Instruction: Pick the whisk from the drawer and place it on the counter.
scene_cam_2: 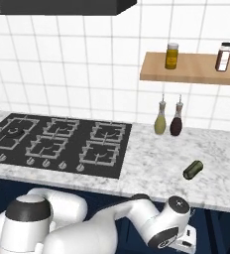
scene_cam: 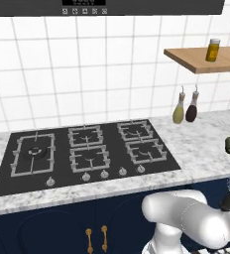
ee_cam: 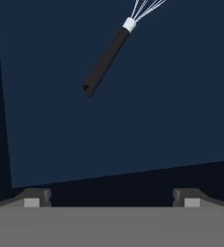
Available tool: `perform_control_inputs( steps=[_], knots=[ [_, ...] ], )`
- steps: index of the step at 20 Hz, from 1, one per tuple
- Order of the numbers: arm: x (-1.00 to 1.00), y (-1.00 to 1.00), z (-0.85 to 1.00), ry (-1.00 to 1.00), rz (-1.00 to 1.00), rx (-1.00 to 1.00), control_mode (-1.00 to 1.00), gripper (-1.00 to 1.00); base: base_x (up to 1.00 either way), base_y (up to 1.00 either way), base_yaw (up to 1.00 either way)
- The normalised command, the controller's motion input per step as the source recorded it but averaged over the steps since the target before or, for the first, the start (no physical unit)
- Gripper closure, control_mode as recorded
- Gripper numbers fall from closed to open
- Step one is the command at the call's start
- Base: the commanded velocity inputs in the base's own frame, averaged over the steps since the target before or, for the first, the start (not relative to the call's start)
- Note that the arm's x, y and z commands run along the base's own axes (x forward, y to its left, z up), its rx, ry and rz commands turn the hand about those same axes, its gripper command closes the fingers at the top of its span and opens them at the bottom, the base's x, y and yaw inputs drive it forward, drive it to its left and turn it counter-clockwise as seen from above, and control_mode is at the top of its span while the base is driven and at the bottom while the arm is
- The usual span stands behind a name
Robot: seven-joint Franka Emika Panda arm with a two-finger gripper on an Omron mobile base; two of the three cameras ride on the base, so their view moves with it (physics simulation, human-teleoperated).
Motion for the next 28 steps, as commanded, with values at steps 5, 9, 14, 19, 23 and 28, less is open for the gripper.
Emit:
perform_control_inputs(
  steps=[5,9,14,19,23,28],
  knots=[
    [-0.37,-0.07,-0.18,0.13,0.03,-0.03,-1.00,-1.00,0.00,0.00,0.00],
    [-0.69,-0.34,-0.11,0.12,0.02,-0.01,-1.00,-1.00,0.00,0.00,0.00],
    [-0.94,-0.53,-0.14,0.10,0.02,0.00,-1.00,-1.00,0.00,0.00,0.00],
    [-1.00,-0.52,-0.18,0.06,0.00,0.00,-1.00,-1.00,0.00,0.00,0.00],
    [-0.53,-0.20,-0.02,0.01,0.00,0.00,-1.00,-1.00,0.00,0.00,0.00],
    [0.18,0.30,0.15,-0.05,0.00,0.00,-1.00,-1.00,0.00,0.00,0.00]
  ],
)
